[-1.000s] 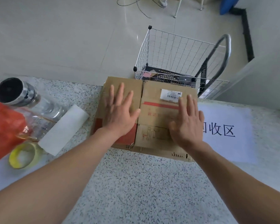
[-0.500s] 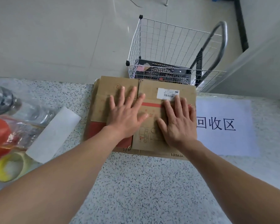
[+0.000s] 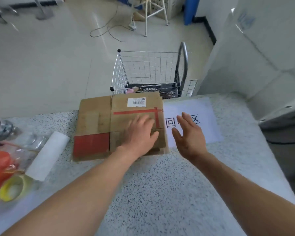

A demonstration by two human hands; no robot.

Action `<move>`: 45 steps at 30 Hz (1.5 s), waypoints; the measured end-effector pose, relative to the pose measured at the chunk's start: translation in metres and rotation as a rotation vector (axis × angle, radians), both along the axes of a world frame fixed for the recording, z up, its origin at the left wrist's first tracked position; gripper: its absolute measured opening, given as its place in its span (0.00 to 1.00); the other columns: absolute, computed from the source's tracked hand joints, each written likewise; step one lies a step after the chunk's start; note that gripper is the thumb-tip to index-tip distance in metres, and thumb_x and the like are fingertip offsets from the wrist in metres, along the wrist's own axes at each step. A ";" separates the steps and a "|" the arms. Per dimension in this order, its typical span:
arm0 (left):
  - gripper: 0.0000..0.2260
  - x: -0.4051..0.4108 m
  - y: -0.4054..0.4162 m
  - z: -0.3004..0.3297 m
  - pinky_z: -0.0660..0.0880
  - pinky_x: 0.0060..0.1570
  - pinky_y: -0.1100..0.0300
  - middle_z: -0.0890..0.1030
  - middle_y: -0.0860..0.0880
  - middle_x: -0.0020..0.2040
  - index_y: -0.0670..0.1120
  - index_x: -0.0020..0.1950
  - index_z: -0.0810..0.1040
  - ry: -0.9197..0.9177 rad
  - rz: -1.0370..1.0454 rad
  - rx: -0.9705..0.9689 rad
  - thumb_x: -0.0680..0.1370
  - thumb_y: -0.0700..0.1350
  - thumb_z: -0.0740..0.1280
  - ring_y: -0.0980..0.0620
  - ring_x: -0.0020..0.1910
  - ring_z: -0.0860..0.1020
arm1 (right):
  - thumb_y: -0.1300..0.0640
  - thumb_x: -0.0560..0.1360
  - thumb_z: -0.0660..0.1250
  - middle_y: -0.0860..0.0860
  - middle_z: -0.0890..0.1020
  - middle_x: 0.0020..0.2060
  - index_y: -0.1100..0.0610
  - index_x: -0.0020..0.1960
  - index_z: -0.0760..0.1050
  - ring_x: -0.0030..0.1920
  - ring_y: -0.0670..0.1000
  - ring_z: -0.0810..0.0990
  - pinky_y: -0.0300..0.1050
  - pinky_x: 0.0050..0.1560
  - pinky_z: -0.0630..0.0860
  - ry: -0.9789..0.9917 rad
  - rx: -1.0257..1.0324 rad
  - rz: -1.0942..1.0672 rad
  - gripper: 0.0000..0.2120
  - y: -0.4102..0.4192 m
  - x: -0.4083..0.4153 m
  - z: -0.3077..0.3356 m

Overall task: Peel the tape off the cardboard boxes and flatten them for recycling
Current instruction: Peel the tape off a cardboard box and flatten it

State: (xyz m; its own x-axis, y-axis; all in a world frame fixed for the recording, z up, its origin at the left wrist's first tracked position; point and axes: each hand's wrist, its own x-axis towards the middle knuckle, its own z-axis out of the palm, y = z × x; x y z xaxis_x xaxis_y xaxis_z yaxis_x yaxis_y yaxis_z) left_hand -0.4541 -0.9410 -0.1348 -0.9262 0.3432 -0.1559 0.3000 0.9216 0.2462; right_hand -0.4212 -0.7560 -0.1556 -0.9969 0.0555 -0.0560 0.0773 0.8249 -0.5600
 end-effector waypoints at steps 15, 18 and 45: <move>0.19 0.209 0.406 0.078 0.73 0.58 0.53 0.77 0.51 0.65 0.48 0.67 0.76 0.088 -0.515 0.016 0.81 0.57 0.60 0.48 0.65 0.73 | 0.52 0.78 0.67 0.55 0.83 0.55 0.60 0.56 0.80 0.54 0.60 0.81 0.53 0.52 0.78 0.062 0.214 -0.424 0.13 0.370 0.298 0.085; 0.20 0.246 0.483 0.092 0.74 0.57 0.52 0.78 0.51 0.64 0.48 0.65 0.77 0.107 -0.625 0.029 0.81 0.58 0.59 0.48 0.64 0.74 | 0.48 0.78 0.65 0.53 0.82 0.58 0.57 0.58 0.79 0.56 0.60 0.80 0.52 0.52 0.77 0.005 0.252 -0.564 0.14 0.434 0.353 0.101; 0.23 0.438 0.961 0.107 0.71 0.52 0.54 0.77 0.52 0.61 0.51 0.63 0.77 0.170 -1.497 0.021 0.76 0.65 0.61 0.48 0.61 0.74 | 0.45 0.77 0.64 0.47 0.78 0.61 0.50 0.68 0.73 0.59 0.54 0.78 0.46 0.51 0.75 -0.394 0.338 -1.474 0.21 0.746 0.619 0.151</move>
State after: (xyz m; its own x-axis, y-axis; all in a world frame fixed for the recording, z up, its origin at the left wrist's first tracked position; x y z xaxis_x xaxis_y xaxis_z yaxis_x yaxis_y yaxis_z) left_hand -0.0158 0.0204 -0.0281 0.2659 0.9615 -0.0693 0.9589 -0.2565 0.1214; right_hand 0.1976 -0.0101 -0.0050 0.0210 0.9970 -0.0747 0.9921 -0.0300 -0.1218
